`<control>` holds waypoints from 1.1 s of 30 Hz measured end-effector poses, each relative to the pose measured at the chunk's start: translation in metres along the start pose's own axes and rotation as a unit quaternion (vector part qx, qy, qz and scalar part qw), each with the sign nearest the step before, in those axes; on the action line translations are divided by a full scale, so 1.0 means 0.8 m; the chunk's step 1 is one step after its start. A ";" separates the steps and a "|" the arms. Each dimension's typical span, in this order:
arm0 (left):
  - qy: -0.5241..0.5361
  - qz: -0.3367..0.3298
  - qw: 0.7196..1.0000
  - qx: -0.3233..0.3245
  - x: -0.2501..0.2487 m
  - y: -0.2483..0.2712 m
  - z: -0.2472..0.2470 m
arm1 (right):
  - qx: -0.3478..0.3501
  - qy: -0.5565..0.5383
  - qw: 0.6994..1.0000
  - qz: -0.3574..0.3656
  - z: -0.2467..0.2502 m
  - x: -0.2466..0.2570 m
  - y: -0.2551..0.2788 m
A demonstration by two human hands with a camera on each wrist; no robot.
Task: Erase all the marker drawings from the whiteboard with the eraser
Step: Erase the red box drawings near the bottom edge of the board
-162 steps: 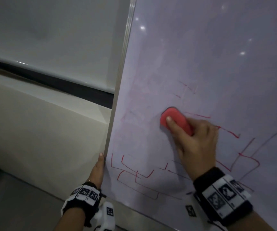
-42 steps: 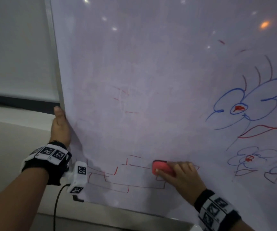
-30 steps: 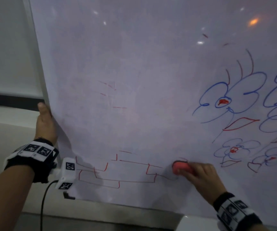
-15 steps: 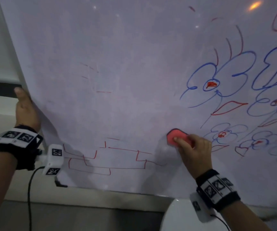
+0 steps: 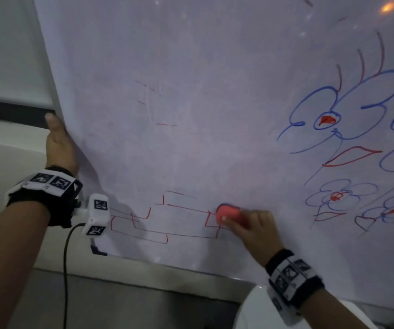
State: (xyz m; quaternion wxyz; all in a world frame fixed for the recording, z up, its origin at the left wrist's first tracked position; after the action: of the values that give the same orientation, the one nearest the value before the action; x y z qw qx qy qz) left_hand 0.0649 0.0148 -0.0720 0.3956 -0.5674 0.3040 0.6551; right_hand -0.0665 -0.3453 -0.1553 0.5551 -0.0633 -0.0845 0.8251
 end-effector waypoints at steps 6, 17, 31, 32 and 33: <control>-0.006 0.002 1.000 -0.001 0.002 -0.003 0.000 | -0.224 0.131 0.957 0.129 -0.004 0.025 0.031; 0.005 0.023 1.000 -0.004 0.000 0.002 0.000 | -0.222 0.169 0.944 0.176 -0.027 0.056 0.006; -0.007 0.011 1.000 0.013 -0.001 0.004 -0.001 | -0.316 0.153 0.927 0.131 0.036 0.070 -0.035; -0.009 0.011 1.000 0.017 -0.001 0.005 -0.001 | -0.301 0.159 0.928 0.151 0.024 0.073 -0.031; -0.009 0.010 1.000 0.019 -0.001 0.006 -0.002 | -0.275 0.167 0.930 0.177 0.005 0.073 -0.019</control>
State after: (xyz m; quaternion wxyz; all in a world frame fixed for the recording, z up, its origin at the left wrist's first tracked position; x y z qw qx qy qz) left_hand 0.0616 0.0112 -0.0715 0.4025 -0.5508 0.3189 0.6580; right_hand -0.0752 -0.2861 -0.1483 0.3670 -0.3638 -0.2014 0.8321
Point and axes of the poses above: each hand's wrist, its own y-axis away from the middle knuckle, its own z-axis out of the back of the hand, x = y × z, the point moved 9 cm from there along -y, towards the middle knuckle, and after that the axes turned 5 degrees about -y, right-handed, at the moved point
